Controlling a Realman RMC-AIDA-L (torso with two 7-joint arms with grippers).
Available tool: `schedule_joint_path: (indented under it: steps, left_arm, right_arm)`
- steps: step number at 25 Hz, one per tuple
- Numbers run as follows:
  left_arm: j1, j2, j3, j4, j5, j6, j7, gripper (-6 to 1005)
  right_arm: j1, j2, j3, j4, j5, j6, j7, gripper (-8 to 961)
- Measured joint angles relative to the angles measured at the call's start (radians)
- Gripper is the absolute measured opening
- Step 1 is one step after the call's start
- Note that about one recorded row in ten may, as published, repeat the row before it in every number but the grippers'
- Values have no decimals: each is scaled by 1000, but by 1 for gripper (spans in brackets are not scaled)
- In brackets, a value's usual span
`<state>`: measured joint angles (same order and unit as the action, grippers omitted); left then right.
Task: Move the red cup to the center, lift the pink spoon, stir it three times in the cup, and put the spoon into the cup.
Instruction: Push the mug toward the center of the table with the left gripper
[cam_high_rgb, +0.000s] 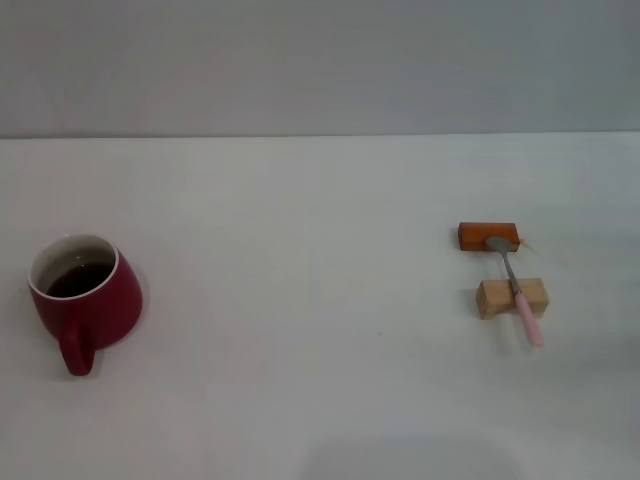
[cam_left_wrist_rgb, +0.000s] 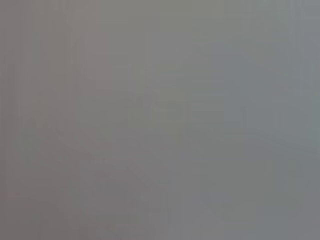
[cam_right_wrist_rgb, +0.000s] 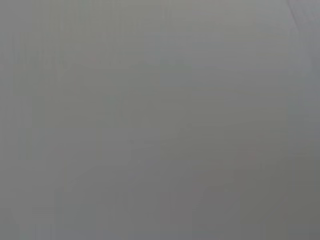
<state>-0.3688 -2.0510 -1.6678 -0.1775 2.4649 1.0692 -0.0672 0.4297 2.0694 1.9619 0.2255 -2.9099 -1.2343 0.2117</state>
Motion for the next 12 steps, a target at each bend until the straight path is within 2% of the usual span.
schedule_joint_path:
  steps: [2,7,12]
  left_arm:
    - [13,-2,3,1,0,0,13,717]
    - [36,0,27,16,4,-2,91,540]
    - [55,3,168,53,47,0,225,311]
  right_arm:
    - [-6,-1,0,1,0,0,0,713]
    - [-20,-2,0,3,0,0,0,713]
    - [-23,-5,0,0,0,-1,-5,714]
